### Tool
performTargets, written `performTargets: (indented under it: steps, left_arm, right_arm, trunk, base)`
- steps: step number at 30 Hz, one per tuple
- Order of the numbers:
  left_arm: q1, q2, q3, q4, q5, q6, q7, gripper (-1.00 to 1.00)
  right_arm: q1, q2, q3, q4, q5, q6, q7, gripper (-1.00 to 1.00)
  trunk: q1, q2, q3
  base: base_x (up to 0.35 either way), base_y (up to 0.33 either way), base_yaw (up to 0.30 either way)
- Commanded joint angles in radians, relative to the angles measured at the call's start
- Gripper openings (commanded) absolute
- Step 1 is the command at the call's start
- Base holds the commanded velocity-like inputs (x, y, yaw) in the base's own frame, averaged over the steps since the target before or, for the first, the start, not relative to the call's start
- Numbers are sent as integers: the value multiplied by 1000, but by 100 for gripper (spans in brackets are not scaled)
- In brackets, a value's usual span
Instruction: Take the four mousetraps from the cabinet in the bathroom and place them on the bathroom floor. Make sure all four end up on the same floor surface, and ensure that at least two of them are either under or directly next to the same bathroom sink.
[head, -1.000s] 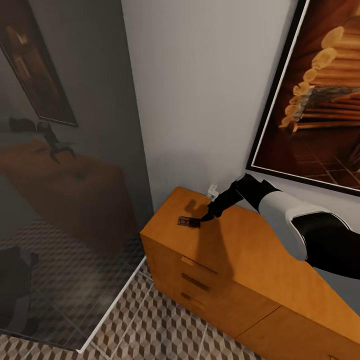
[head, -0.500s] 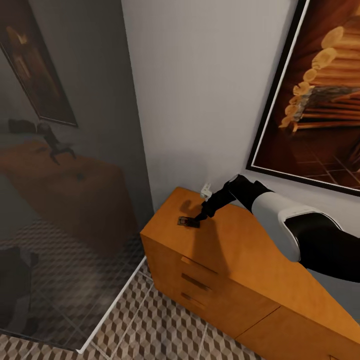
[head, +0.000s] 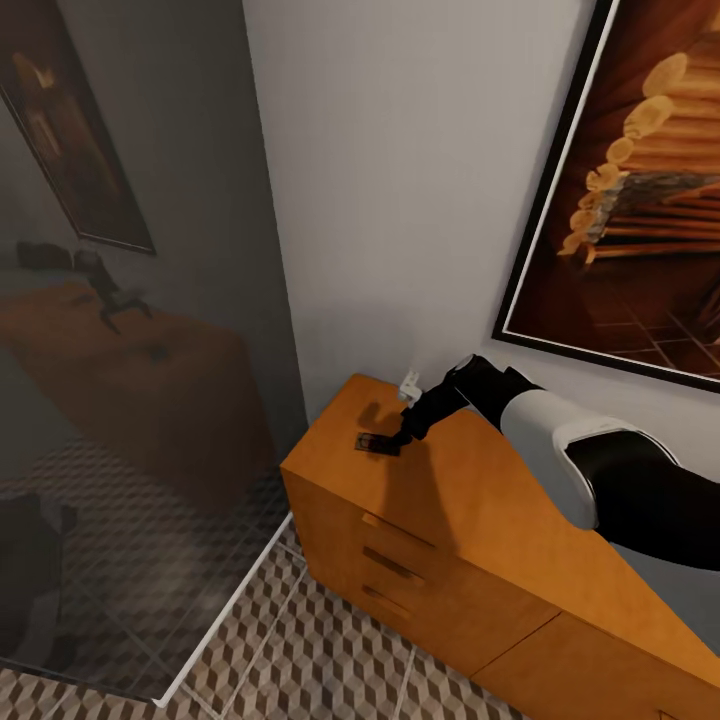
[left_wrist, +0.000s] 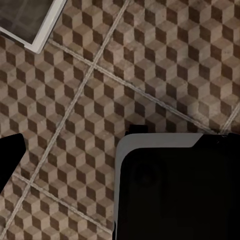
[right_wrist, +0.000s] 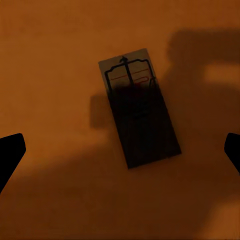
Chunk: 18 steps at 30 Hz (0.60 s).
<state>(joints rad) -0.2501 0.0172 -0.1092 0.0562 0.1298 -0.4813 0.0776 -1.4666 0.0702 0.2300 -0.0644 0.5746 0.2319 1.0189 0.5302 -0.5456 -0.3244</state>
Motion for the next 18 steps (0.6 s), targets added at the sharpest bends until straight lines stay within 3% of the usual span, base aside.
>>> performTargets:
  steps: [1,12,18]
  left_arm:
    - [-2,0,-9,4,9,-7,1,100]
    - [-2,0,-9,4,10,-7,1,100]
    - [-2,-1,-9,4,9,-7,1,100]
  right_arm:
    - [0,0,8,-2,-9,10,3,100]
    - [1,-3,7,-1,-10,-24,3,100]
    - [2,-6,7,32,-10,-107,7,100]
  trunk:
    - [0,-1,-1]
    - [0,-1,-1]
    - [0,-1,-1]
  base:
    - [0,0,0]
    - [0,0,0]
    - [0,0,0]
